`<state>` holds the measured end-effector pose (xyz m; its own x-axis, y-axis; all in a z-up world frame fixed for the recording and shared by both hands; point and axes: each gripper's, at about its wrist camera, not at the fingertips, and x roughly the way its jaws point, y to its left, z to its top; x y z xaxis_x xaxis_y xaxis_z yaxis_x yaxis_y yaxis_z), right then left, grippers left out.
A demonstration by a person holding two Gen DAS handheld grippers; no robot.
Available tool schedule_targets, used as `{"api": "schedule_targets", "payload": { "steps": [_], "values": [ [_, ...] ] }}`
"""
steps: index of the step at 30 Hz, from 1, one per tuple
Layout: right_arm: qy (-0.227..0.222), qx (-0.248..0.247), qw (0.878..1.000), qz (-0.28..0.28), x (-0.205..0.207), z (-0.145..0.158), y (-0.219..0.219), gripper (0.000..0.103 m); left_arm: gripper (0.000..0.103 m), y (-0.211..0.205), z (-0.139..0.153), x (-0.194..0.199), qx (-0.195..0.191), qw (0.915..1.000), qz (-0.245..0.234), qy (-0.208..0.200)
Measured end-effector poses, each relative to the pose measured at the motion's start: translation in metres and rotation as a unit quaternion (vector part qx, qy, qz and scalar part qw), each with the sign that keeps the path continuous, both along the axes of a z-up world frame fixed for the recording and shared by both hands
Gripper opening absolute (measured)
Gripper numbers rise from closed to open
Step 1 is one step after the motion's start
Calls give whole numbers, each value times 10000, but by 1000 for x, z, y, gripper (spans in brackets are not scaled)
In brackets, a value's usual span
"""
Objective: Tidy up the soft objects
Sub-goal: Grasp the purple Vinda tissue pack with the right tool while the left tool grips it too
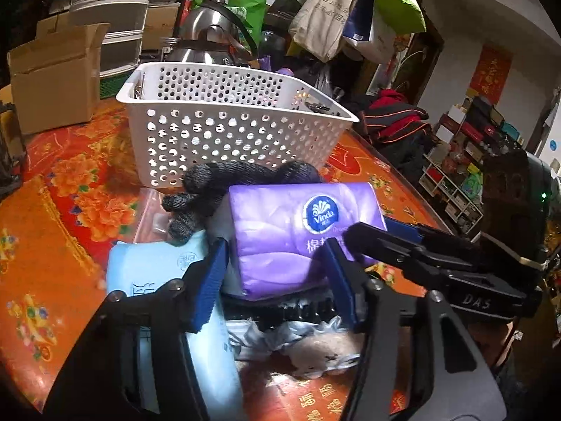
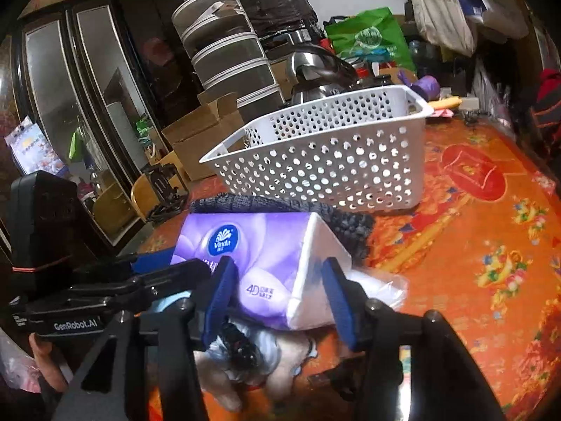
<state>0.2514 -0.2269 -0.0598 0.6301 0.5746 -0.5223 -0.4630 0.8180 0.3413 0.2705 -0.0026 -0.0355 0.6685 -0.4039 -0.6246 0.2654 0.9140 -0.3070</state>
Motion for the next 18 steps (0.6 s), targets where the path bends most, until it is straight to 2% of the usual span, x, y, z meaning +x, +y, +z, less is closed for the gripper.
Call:
{"api": "schedule_targets", "payload": {
  "steps": [6, 9, 13, 18],
  "values": [
    [-68, -155, 9998, 44, -5, 1, 3, 49, 50, -2, -2, -4, -1, 10000, 21, -67],
    [-152, -277, 9995, 5, -9, 1, 6, 48, 50, -8, -2, -11, 188, 9995, 73, -236],
    [-231, -254, 9994, -52, -17, 4, 6, 47, 50, -8, -2, -20, 206, 9988, 90, -426],
    [-541, -298, 9980, -115, -33, 22, 7, 47, 50, -7, 17, -35, 176, 9969, 129, -756]
  ]
}}
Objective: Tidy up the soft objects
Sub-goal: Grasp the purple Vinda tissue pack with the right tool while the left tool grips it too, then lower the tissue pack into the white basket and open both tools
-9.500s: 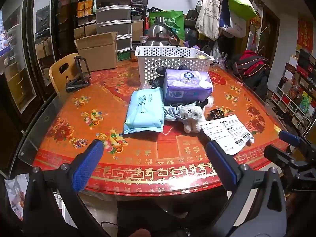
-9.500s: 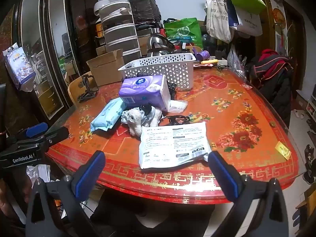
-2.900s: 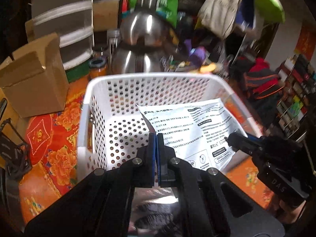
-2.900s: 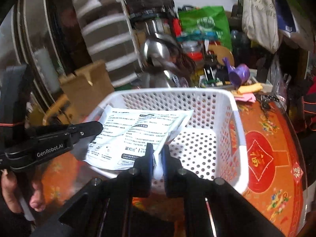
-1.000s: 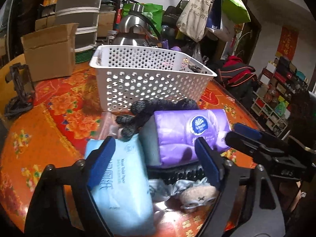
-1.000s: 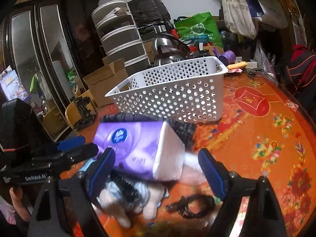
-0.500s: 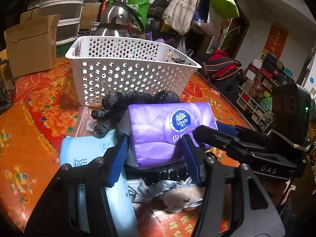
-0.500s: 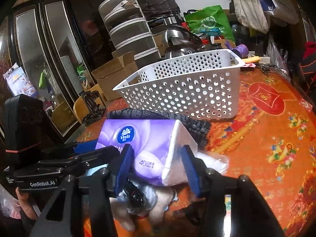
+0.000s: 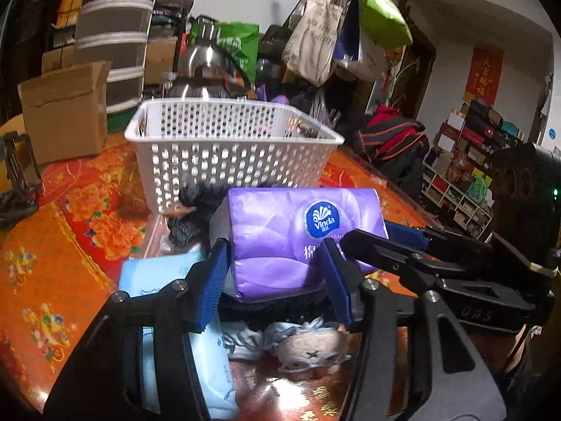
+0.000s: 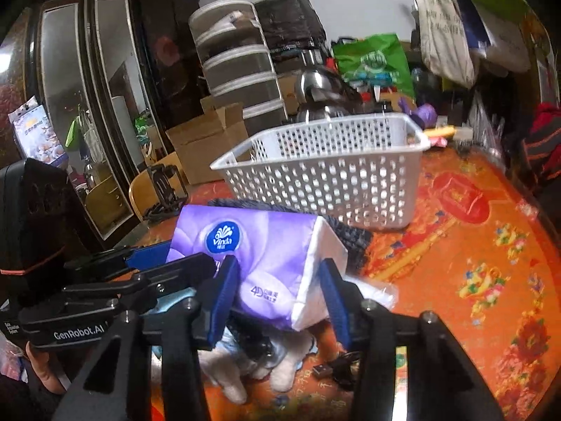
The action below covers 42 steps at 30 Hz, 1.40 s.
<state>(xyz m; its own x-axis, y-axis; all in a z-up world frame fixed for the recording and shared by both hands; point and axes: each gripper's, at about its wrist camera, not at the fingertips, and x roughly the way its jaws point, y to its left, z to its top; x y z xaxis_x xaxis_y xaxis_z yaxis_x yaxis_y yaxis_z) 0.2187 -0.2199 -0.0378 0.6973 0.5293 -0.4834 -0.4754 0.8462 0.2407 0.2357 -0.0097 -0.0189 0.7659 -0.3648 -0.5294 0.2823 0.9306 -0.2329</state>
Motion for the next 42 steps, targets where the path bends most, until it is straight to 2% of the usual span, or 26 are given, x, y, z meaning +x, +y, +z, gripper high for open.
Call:
{"api": "schedule_targets", "payload": {
  "steps": [4, 8, 20, 26, 34, 39, 42],
  "values": [
    [-260, 19, 9997, 43, -13, 19, -2, 47, 50, 3, 20, -14, -34, 9995, -2, -311],
    [-453, -9, 9989, 78, -20, 38, -2, 46, 50, 7, 40, -21, -132, 9989, -42, -449],
    [-814, -71, 9966, 105, -6, 90, 1, 46, 50, 11, 98, -10, -110, 9973, -59, -730],
    [-912, -146, 9957, 81, 25, 121, 5, 46, 50, 17, 128, 26, -301, 9974, -99, -647],
    [-752, 23, 9971, 105, 88, 142, 5, 46, 50, 17, 159, 96, -279, 9989, 18, -380],
    [-607, 101, 9980, 162, 127, 136, 3, 46, 50, 14, 160, 138, -154, 9996, 139, -206],
    [-609, 7, 9981, 121, 147, 127, 5, 46, 50, 17, 147, 167, -353, 9993, 123, -1]
  ]
}}
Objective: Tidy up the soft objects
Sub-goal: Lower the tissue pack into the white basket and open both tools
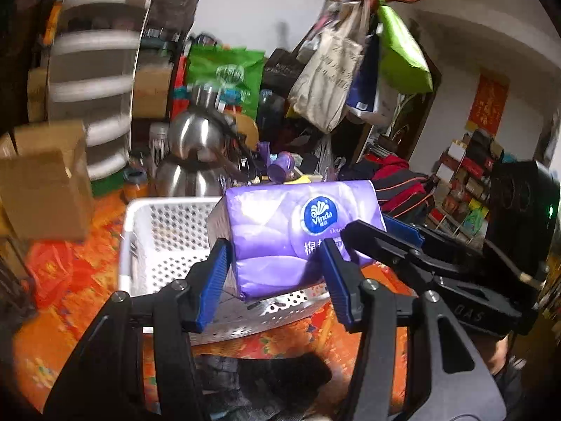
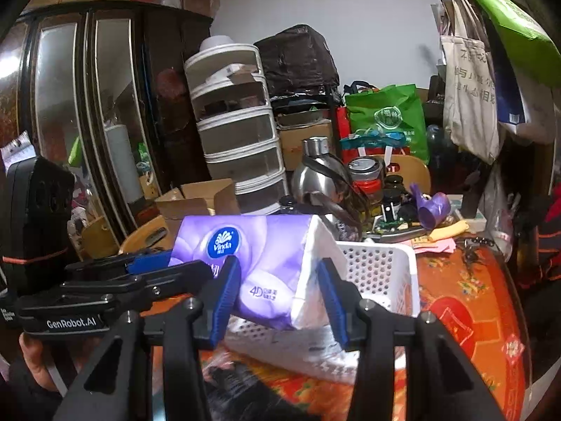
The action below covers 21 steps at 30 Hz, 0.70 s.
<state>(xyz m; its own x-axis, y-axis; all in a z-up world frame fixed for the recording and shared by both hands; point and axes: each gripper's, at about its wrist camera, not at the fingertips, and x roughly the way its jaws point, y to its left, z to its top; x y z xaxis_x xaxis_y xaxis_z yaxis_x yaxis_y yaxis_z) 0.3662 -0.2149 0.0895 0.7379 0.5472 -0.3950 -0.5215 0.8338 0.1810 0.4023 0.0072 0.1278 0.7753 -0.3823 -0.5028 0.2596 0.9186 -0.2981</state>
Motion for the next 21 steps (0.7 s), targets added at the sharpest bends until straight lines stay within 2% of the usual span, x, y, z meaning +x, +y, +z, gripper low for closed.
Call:
{"api": "schedule_targets", "payload": {
  "steps": [2, 9, 15, 18, 19, 21],
  "values": [
    [136, 1, 9999, -85, 16, -11, 2, 46, 50, 1, -15, 22, -133, 9996, 35, 226],
    [516, -18, 9987, -3, 52, -51, 5, 46, 50, 6, -61, 65, -157, 9974, 149, 686],
    [792, -326, 9963, -17, 71, -74, 17, 46, 51, 12, -95, 94, -191, 9934, 239, 1106],
    [864, -430, 9953, 4, 77, -82, 23, 46, 54, 14, -106, 99, -173, 9921, 298, 1205],
    [877, -490, 9949, -9, 79, -84, 25, 46, 59, 16, -109, 101, -184, 9916, 333, 1239],
    [934, -666, 9934, -41, 81, -88, 28, 47, 63, 22, -113, 104, -380, 9898, 374, 1324]
  ]
}}
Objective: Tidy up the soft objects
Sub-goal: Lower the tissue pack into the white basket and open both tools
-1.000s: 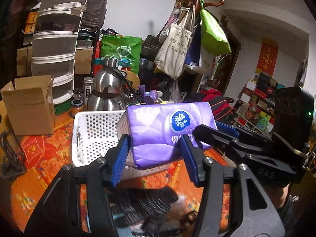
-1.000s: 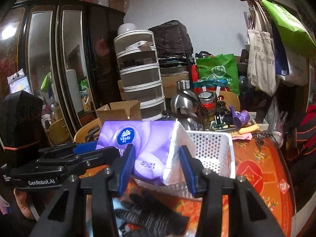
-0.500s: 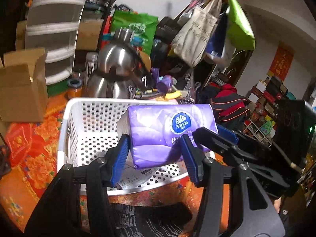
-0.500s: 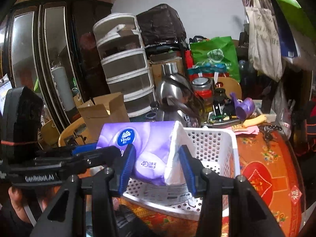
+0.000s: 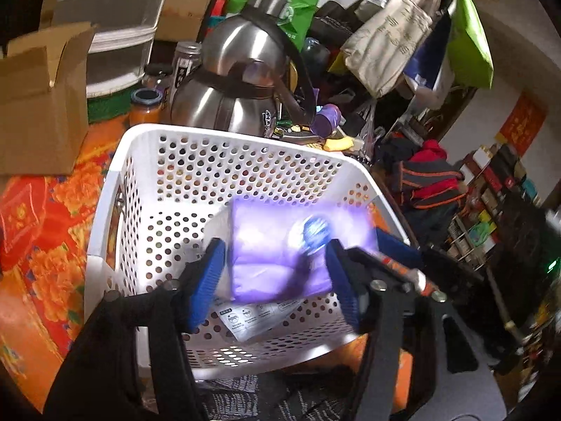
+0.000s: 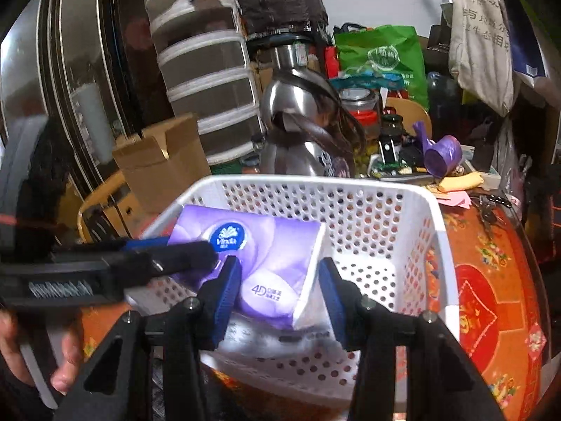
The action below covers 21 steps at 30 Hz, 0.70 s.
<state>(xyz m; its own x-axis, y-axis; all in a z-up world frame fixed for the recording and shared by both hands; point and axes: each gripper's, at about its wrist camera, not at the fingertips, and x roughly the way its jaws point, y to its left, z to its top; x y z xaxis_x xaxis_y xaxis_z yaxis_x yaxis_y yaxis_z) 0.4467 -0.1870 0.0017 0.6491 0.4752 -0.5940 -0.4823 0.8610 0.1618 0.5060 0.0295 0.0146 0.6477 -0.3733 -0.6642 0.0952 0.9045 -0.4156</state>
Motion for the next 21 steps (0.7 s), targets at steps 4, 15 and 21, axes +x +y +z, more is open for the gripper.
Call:
{"api": "schedule_targets", "payload": {
  "steps": [4, 15, 21],
  "values": [
    [82, 23, 9992, -396, 0, 3, -16, 49, 75, 10, 7, -7, 161, 9996, 215, -95],
    [14, 73, 9974, -719, -16, 15, -33, 66, 83, 5, 36, -38, 565, 9971, 102, -493],
    [-98, -182, 9961, -854, -63, 5, -38, 66, 83, 6, 26, -79, 665, 9969, 230, -347]
  ]
}}
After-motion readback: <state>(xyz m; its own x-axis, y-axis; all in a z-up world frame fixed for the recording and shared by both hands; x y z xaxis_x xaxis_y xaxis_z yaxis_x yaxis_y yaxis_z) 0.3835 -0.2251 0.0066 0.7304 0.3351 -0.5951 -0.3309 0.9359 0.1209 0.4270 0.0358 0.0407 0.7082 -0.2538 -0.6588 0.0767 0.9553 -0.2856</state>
